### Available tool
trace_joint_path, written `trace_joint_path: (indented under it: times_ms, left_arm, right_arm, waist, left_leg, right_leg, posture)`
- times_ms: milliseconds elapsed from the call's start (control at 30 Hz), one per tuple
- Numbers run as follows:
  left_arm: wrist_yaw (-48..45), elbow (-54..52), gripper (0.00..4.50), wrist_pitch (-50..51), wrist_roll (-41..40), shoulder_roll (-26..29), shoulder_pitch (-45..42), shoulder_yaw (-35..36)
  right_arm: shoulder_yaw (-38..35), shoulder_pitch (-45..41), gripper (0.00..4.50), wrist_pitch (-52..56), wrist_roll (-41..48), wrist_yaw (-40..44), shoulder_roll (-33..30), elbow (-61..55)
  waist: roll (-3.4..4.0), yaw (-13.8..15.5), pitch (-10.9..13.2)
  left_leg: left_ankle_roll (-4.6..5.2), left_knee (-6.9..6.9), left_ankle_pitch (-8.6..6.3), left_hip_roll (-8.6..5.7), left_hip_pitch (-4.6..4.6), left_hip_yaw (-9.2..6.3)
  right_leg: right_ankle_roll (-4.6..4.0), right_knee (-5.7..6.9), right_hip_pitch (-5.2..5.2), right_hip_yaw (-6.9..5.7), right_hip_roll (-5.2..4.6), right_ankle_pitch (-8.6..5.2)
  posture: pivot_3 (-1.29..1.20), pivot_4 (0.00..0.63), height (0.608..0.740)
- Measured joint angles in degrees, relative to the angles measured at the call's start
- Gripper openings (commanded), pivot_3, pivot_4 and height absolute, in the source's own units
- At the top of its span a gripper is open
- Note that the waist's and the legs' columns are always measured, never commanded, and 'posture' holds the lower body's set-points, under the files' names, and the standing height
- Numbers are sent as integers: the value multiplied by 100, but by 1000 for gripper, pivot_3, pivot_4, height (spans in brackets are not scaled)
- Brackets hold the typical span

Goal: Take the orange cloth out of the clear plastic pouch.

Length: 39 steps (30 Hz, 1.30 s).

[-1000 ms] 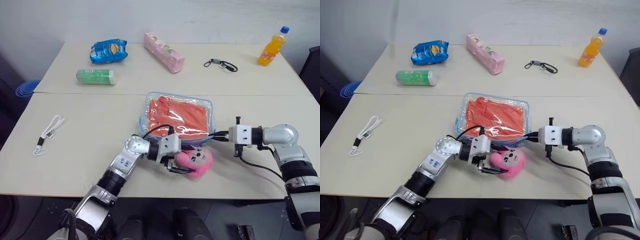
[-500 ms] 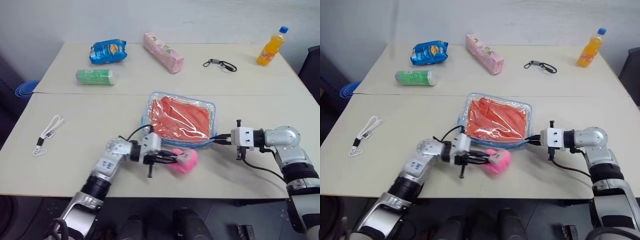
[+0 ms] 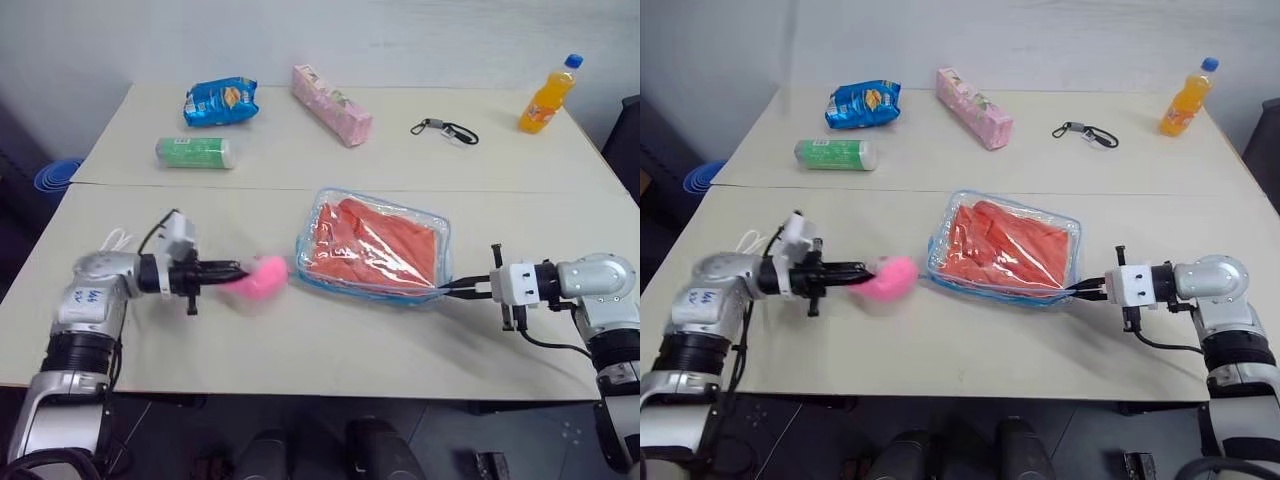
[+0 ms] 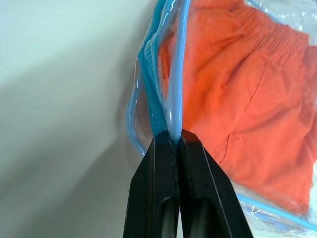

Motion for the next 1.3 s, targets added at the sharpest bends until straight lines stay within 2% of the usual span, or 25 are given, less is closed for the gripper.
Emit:
trace_joint_path:
  times_ms: [100, 233, 267, 367, 400, 500, 600, 733, 800, 833, 900, 967, 1033, 1167, 1300]
  left_arm:
    - [391, 1000, 9, -51, 53, -109, -505, 160]
    - [631, 1521, 9, -273, 170, -160, -807, 204]
    - [594, 1519, 594, -297, 177, -160, -796, 203]
    - [373, 1261, 1314, -293, 176, -75, -541, 204]
    - [343, 1146, 1638, -300, 183, -11, -410, 206]
    - [325, 741, 2567, -294, 189, 124, -60, 252]
    - [284, 46, 3451, -364, 120, 210, 397, 432]
    - [2, -749, 3457, -857, 121, 499, 900, 559]
    - [16, -1172, 3796, -1496, 155, 373, 838, 609]
    - [30, -1353, 4013, -1663, 165, 327, 772, 589]
    - [25, -1612, 4438, -1878, 196, 254, 607, 519]
    - [-44, -1688, 4438, -2068, 321, 103, 369, 237]
    - [-87, -1535, 4438, -2388, 522, -322, 134, -124]
    - [-188, -343, 4438, -3309, 1136, -1001, -409, -836]
    - [91, 982, 4438, -4170, 1577, -1514, -1114, -1021]
  right_arm:
    - [0, 33, 0, -28, 143, 33, -15, -47]
    - [0, 53, 0, 87, 229, 18, -15, -176]
    - [-3, 73, 0, 190, 240, 1, -16, -232]
    - [-148, 463, 0, 1150, 504, -61, -76, -730]
    - [-217, 654, 477, 1482, 628, -97, -130, -980]
    - [-490, 1117, 1335, 2340, 931, -275, -236, -1700]
    - [-792, 1690, 2371, 3030, 1162, -581, -299, -2517]
    - [-1550, 2675, 3693, 3711, 1265, -1276, -456, -3490]
    - [-2158, 3487, 4360, 4301, 1643, -1607, -462, -4301]
    - [-2371, 3816, 4500, 4572, 1856, -1724, -460, -4652]
    - [-2736, 4283, 4500, 4908, 2146, -1916, -406, -5227]
    - [-3084, 4727, 4500, 5084, 2273, -2187, -212, -5858]
    - [-3146, 5142, 4500, 5096, 2293, -2427, 156, -6344]
    - [-3015, 5719, 4500, 4950, 2026, -2671, 643, -6912]
    - [-2873, 5864, 4500, 4794, 1709, -2919, 906, -7029]
  waist:
    - [-2, -1, 1]
    - [-1, -2, 1]
    - [-1, -9, 1]
    - [-1, -7, 1]
    - [-1, -2, 1]
    - [-1, 6, 0]
    - [-1, 13, 0]
    - [-1, 33, 0]
    - [-1, 160, 0]
    - [-1, 204, 0]
    - [-1, 238, 0]
    - [3, 245, -2]
    - [2, 270, -3]
    - [-2, 288, -1]
    - [-11, 266, 3]
  left_leg:
    - [0, 4, 0, 0, -3, 0]
    - [0, 4, -1, 0, -9, 2]
    - [-2, 3, -2, 0, -9, 3]
    - [-4, -9, -2, 2, -15, 2]
    - [-5, -9, -2, 2, -24, 2]
    - [-7, 32, -1, 2, -95, 0]
    - [-7, 40, -1, 2, -99, -2]
    - [-5, 39, -3, 0, -97, -1]
    - [-4, 40, -4, 0, -97, -4]
    - [-3, 40, -5, -1, -98, -8]
    - [2, 40, -8, -2, -93, -4]
    - [11, 40, -12, -4, -84, 4]
    - [17, 41, -16, -4, -86, 4]
    - [19, 49, -15, -8, -87, 15]
    - [23, 50, -16, -7, -86, 22]
  right_leg:
    - [0, 5, -6, -2, 1, 0]
    - [0, 5, -12, 0, 0, 0]
    - [0, 6, -14, 0, 0, 0]
    - [0, 8, -28, 1, 0, 0]
    - [0, 13, -40, 1, 0, 0]
    - [0, 29, -100, 1, -2, 0]
    - [0, 31, -99, 2, -2, 0]
    - [0, 24, -93, 3, -3, 0]
    - [0, 19, -89, 1, -3, 0]
    - [0, 17, -85, -2, -3, 1]
    - [5, 13, -77, 2, -2, 3]
    - [9, 13, -72, 11, -1, 5]
    - [10, 15, -73, 11, 5, 6]
    - [17, 17, -76, 17, 13, 9]
    - [18, 21, -81, 23, 15, 10]
  posture:
    - [0, 150, 740]
    - [0, 150, 740]
    - [0, 150, 740]
    - [0, 150, 740]
    - [0, 150, 740]
    - [0, 150, 740]
    - [0, 150, 740]
    - [0, 150, 740]
    - [0, 150, 740]
    - [0, 150, 740]
    - [0, 150, 740]
    - [0, 150, 740]
    - [0, 150, 740]
    - [0, 150, 740]
    - [0, 150, 740]
